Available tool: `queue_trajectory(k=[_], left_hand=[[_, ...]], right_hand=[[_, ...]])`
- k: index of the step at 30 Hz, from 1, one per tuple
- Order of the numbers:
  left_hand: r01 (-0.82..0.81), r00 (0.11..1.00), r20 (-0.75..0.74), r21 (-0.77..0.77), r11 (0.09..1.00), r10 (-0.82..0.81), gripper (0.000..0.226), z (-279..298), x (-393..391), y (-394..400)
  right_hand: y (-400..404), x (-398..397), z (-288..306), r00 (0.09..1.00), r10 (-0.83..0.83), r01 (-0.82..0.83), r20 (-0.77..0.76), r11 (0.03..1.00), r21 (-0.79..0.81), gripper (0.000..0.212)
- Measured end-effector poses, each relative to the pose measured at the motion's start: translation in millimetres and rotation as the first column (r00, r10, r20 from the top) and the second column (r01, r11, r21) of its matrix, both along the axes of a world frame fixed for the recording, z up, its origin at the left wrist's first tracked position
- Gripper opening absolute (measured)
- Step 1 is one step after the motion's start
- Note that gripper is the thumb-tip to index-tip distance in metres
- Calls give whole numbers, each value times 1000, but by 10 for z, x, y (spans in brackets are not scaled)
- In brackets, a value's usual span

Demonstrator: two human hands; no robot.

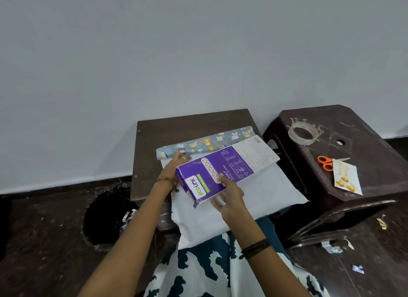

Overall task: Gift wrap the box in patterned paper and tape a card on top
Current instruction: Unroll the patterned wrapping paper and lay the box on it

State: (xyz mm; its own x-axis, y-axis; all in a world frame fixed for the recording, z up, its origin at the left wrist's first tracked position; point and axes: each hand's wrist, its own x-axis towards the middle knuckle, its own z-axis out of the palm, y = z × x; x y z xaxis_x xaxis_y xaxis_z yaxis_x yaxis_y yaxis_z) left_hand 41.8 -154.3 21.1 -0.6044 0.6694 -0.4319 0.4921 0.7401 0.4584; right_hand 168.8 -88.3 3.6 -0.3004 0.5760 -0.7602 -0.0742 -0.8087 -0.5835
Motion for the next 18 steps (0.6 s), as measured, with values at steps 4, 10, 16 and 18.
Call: queue_trajectory(k=[4,10,16,18], left_hand=[[170,983,-81,67,983,-164,78,-236,-584,305],[-7,993,113,313,950,-30,67,-495,-885,455],[304,879,-407,77,949,-249,16,-555,-1055,648],[390,868,-317,-46,920,-383,32,-563,-1103,725]], right_hand=[[66,23,-48,1000,-23,23,12,1000,-15,62],[131,-141,-120,1000,15,-15,19,1000,8,63],[166,-247,-265,997,-18,11,77,995,100,54],[149,-216,-333,995,-22,8,97,990,140,49]])
